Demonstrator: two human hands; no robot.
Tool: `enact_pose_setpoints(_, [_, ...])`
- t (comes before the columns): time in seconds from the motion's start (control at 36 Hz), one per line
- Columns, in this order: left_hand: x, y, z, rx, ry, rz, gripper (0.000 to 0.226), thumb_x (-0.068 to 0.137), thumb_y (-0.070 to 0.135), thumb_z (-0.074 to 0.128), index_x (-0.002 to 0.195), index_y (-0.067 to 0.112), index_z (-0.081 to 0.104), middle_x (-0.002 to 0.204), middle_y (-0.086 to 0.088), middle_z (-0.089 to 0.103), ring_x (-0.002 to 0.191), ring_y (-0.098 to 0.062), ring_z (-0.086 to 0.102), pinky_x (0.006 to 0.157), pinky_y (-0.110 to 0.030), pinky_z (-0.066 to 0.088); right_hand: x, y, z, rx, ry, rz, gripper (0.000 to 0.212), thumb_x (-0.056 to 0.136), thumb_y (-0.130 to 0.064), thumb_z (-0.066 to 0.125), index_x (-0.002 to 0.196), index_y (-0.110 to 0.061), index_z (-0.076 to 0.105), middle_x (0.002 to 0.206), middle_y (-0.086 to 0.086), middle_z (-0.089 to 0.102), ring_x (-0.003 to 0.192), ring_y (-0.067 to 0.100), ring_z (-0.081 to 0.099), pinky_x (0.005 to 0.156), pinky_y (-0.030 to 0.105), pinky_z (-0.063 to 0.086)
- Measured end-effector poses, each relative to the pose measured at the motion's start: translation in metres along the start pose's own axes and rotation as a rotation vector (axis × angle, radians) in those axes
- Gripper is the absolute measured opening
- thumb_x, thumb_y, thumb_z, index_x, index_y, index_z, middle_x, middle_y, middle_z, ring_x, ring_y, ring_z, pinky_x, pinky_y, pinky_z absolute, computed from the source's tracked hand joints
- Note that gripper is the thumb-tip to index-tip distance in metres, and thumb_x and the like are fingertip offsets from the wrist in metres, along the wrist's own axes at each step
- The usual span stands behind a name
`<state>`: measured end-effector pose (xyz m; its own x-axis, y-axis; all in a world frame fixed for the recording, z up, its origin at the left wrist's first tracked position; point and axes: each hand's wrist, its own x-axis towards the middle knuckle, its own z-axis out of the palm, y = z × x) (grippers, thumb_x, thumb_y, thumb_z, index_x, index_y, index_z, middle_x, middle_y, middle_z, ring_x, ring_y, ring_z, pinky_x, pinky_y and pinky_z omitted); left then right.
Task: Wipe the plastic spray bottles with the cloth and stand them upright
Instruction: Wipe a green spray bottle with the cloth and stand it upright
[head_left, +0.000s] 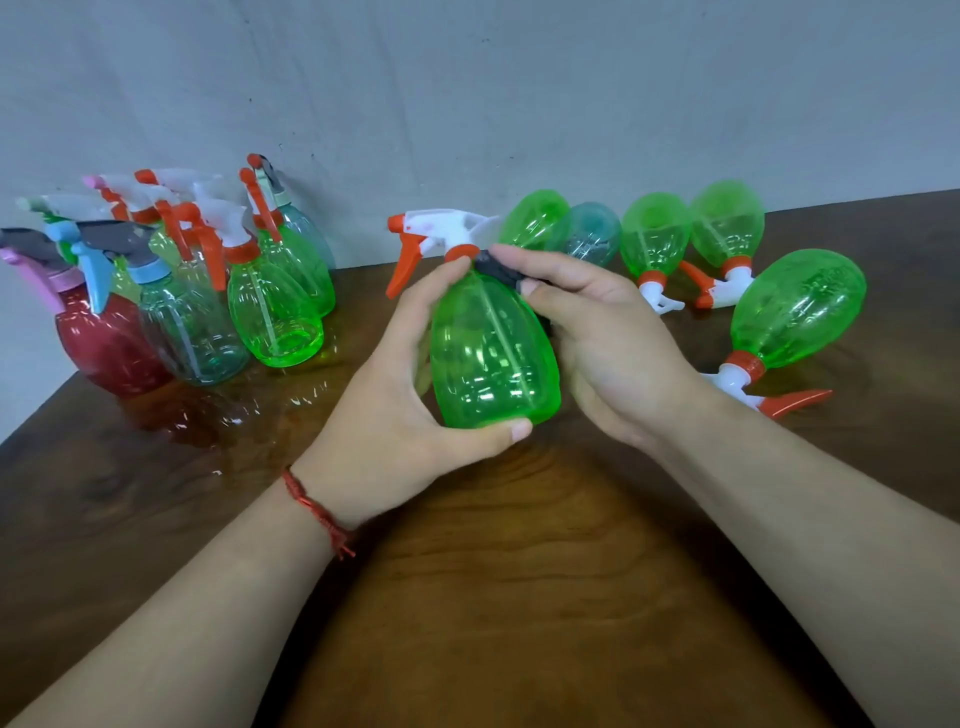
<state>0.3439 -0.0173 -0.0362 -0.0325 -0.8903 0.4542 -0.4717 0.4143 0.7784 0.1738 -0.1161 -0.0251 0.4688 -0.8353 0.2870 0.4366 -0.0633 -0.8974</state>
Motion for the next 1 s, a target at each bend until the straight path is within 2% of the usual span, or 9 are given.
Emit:
enact_pose_setpoints(0.17, [0.006,-0.004,-0.005,0.048,0.2,-0.045,0.115,0.069,0.023,0.103,0.163,0.025,0.037,0.152,0.01,0.058,0.136,-0.006,0.06,0.118,-0.039,0.049,-0.002,0.001,0.001,-0.201,-0.025,-0.158,0.037,0.102,0.009,0.055,0.12,-0.015,0.077,0.124,-0.001,0.078,0.126,0.009,0.067,0.116,0.033,0.047])
enact_pose_setpoints(0.31, [0.01,-0.009,-0.012,0.137,0.298,-0.143,0.11,0.074,0.015,0.098,0.163,0.027,0.036,0.135,0.019,0.063,0.117,0.015,0.061,0.099,-0.006,0.046,-0.008,0.014,0.007,-0.649,-0.099,-0.322,0.037,0.1,0.007,0.06,0.121,-0.015,0.08,0.132,-0.006,0.073,0.129,0.001,0.061,0.115,0.019,0.04])
enact_pose_setpoints(0.39, [0.009,-0.01,-0.013,0.25,0.235,-0.134,0.117,0.069,0.03,0.1,0.165,0.035,0.033,0.149,0.011,0.056,0.132,0.006,0.055,0.111,-0.014,0.044,-0.011,0.016,0.008,-0.721,-0.073,-0.375,0.038,0.101,0.005,0.06,0.122,-0.02,0.08,0.134,-0.011,0.071,0.131,-0.001,0.059,0.114,0.015,0.039])
enact_pose_setpoints(0.47, [0.007,-0.008,-0.007,0.325,0.119,-0.044,0.122,0.064,0.036,0.101,0.165,0.031,0.035,0.154,0.009,0.049,0.142,0.004,0.046,0.119,-0.016,0.035,-0.007,0.011,0.005,-0.629,-0.011,-0.338,0.036,0.102,0.004,0.059,0.121,-0.018,0.08,0.133,-0.007,0.072,0.13,0.0,0.061,0.114,0.02,0.043])
enact_pose_setpoints(0.61, [0.003,-0.004,0.003,0.131,-0.007,0.034,0.123,0.066,0.03,0.104,0.167,0.025,0.033,0.164,0.008,0.044,0.153,-0.018,0.045,0.126,-0.048,0.039,0.0,0.001,0.0,-0.193,0.035,-0.119,0.032,0.105,0.005,0.054,0.124,-0.008,0.076,0.123,0.005,0.078,0.124,0.016,0.07,0.112,0.035,0.052])
enact_pose_setpoints(0.75, [0.001,0.002,-0.002,0.043,0.023,0.023,0.118,0.066,0.017,0.098,0.165,0.018,0.034,0.159,0.019,0.05,0.146,-0.005,0.051,0.119,-0.026,0.043,0.0,-0.002,0.001,0.081,-0.02,0.029,0.033,0.106,0.004,0.05,0.126,-0.009,0.073,0.128,0.009,0.076,0.121,0.02,0.071,0.102,0.03,0.057])
enact_pose_setpoints(0.83, [0.001,0.0,0.001,0.024,0.074,-0.002,0.117,0.066,0.019,0.099,0.165,0.021,0.036,0.155,0.029,0.051,0.144,-0.004,0.052,0.118,-0.026,0.045,0.0,-0.001,0.002,0.051,-0.013,0.04,0.033,0.107,0.003,0.051,0.13,-0.007,0.072,0.13,0.007,0.075,0.125,0.02,0.069,0.104,0.032,0.056])
enact_pose_setpoints(0.92, [0.001,0.001,0.003,0.025,0.149,-0.026,0.117,0.068,0.022,0.099,0.165,0.023,0.035,0.155,0.021,0.054,0.142,-0.001,0.054,0.118,-0.027,0.045,0.0,0.0,0.001,-0.021,0.002,-0.009,0.032,0.105,0.004,0.053,0.124,-0.01,0.075,0.127,0.006,0.076,0.127,0.02,0.068,0.113,0.04,0.052])
enact_pose_setpoints(1.0, [0.004,0.004,0.002,0.069,0.263,-0.033,0.114,0.071,0.017,0.099,0.165,0.02,0.035,0.146,0.03,0.052,0.133,0.016,0.052,0.109,-0.008,0.041,-0.002,0.001,0.003,-0.116,0.0,-0.075,0.033,0.103,0.007,0.056,0.121,-0.012,0.077,0.125,0.004,0.078,0.126,0.017,0.069,0.113,0.04,0.052])
